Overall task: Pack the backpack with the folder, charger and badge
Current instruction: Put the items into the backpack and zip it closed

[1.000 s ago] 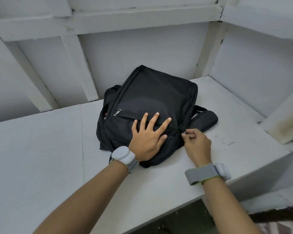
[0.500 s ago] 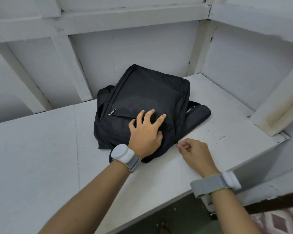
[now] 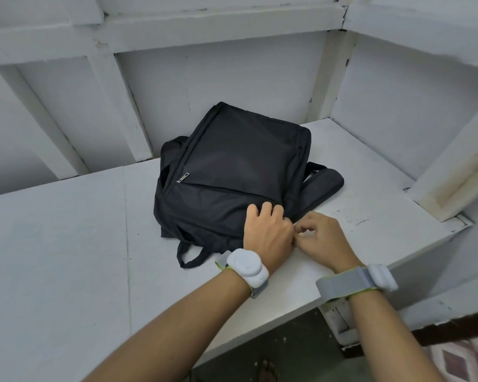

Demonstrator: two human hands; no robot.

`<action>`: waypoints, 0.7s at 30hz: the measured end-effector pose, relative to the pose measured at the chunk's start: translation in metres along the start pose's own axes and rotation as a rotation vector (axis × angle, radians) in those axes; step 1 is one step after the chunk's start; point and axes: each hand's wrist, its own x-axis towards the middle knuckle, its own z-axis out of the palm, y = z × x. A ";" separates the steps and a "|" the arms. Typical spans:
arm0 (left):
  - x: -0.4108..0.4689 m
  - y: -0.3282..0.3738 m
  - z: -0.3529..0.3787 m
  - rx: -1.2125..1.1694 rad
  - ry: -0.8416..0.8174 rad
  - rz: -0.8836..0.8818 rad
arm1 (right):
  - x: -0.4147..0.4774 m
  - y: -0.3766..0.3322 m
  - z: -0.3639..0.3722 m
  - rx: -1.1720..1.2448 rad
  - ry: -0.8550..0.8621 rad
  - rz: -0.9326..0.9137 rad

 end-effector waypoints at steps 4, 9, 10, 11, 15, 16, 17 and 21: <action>-0.004 -0.007 0.006 -0.027 -0.010 -0.114 | -0.004 0.013 0.005 0.038 0.174 -0.033; -0.005 0.000 0.000 -0.141 -0.011 -0.238 | 0.016 0.027 0.010 -0.304 0.121 -0.355; -0.005 -0.001 -0.001 -0.142 -0.014 -0.254 | 0.021 0.027 0.012 -0.350 0.162 -0.387; -0.006 -0.002 -0.003 -0.138 -0.011 -0.267 | 0.026 0.027 0.012 -0.389 0.212 -0.411; -0.018 -0.013 -0.018 -0.164 -0.004 -0.178 | 0.035 0.033 0.008 -0.464 0.291 -0.473; -0.023 -0.020 -0.024 -0.205 -0.044 -0.140 | 0.036 0.035 0.007 -0.468 0.293 -0.478; -0.029 -0.030 -0.032 -0.230 -0.077 -0.095 | 0.037 0.035 0.006 -0.469 0.289 -0.473; -0.054 -0.084 -0.051 -0.220 -0.189 0.011 | 0.043 0.035 0.010 -0.481 0.316 -0.464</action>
